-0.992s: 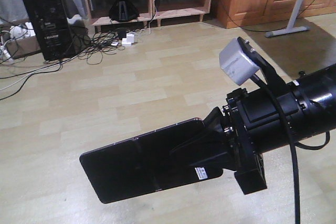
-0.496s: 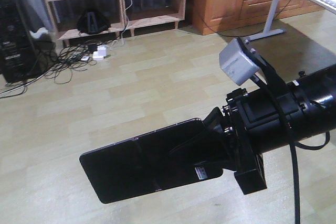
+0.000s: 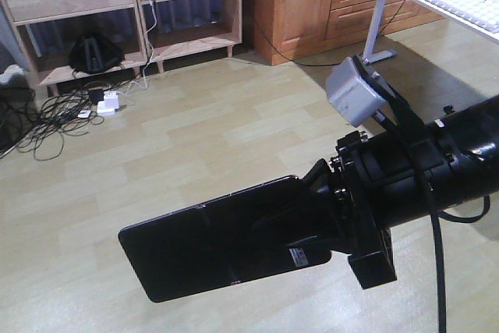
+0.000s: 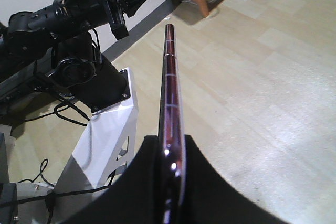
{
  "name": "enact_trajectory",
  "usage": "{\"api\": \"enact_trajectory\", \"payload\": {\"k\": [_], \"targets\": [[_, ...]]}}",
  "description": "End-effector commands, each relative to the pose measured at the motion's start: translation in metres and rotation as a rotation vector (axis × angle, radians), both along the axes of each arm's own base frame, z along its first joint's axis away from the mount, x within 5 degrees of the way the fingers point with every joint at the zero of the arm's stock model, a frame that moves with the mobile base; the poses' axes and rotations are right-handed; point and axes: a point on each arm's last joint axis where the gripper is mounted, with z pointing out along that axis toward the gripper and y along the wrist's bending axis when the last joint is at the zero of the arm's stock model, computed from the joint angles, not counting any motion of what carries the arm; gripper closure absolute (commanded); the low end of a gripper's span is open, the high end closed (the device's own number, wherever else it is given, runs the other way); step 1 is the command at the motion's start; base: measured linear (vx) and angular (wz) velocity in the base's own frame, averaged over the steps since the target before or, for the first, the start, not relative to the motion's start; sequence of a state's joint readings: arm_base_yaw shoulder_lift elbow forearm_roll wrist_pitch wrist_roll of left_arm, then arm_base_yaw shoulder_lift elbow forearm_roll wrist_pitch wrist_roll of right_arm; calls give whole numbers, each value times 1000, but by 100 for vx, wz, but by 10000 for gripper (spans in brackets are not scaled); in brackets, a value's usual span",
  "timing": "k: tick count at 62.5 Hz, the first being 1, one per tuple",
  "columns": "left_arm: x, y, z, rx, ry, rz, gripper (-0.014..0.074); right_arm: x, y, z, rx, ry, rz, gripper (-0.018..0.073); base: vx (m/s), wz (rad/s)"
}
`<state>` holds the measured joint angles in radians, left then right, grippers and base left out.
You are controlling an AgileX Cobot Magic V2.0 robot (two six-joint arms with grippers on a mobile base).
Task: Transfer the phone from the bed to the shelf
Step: 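Keep holding the phone while the base drives toward the shelf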
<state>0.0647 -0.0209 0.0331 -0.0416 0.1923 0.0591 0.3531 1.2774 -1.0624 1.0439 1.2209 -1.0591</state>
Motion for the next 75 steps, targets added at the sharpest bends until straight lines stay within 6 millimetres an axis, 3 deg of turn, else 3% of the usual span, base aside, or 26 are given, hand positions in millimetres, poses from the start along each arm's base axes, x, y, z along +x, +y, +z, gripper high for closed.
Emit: {"api": "enact_trajectory", "payload": {"k": [1,75], "targets": [[0,0,5,-5,-75,0,595,-12,1,20,97,12,49,561,39,-13],[0,0,5,-5,-75,0,595,-12,1,20,97,12,49,561,39,-11]]}}
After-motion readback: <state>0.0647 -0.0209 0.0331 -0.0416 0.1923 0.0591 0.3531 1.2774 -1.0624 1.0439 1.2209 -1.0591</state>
